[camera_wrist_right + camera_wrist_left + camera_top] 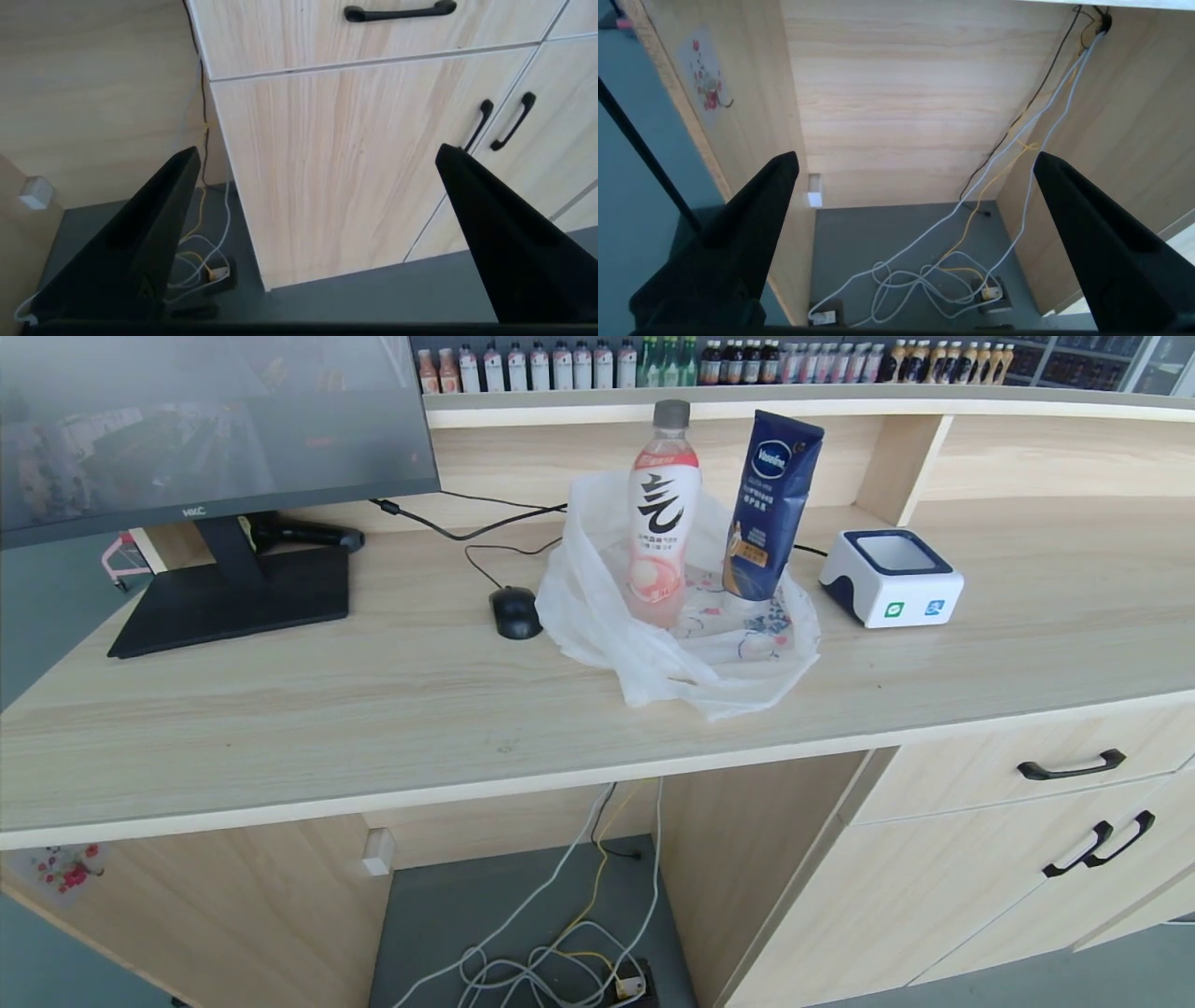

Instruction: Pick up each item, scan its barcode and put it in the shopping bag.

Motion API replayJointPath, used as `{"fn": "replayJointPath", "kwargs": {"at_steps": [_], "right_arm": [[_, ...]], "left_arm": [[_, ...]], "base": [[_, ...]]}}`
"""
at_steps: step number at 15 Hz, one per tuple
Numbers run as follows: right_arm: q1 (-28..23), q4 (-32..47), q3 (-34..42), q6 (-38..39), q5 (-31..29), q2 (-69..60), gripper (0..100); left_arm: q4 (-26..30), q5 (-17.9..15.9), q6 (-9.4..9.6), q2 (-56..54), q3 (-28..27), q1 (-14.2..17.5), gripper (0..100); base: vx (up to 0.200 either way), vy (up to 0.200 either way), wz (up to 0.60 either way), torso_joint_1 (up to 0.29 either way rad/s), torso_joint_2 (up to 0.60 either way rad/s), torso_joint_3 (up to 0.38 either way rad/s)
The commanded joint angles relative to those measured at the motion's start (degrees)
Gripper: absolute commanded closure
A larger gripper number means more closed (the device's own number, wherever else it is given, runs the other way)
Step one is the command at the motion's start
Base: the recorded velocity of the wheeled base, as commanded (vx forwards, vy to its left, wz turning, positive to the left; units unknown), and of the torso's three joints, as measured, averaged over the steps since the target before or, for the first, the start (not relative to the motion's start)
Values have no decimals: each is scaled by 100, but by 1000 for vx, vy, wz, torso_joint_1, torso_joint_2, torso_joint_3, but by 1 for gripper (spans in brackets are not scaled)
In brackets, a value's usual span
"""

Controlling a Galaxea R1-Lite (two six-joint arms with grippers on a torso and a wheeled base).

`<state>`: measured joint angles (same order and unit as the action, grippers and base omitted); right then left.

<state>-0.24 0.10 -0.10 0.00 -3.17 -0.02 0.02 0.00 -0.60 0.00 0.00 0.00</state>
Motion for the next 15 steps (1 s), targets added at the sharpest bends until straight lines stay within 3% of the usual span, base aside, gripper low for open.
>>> {"fn": "replayJointPath", "kwargs": {"at_steps": [1,15], "right_arm": [[-2,-1,1,-9,1,11,0],[-2,-1,1,-88,1,11,0]], "left_arm": [[-2,9,-2,0,0,0,0],[-2,9,-72,9,0,0,0]], "base": [[0,0,0,0,0,0],[0,-200,0,4,3,4]]}}
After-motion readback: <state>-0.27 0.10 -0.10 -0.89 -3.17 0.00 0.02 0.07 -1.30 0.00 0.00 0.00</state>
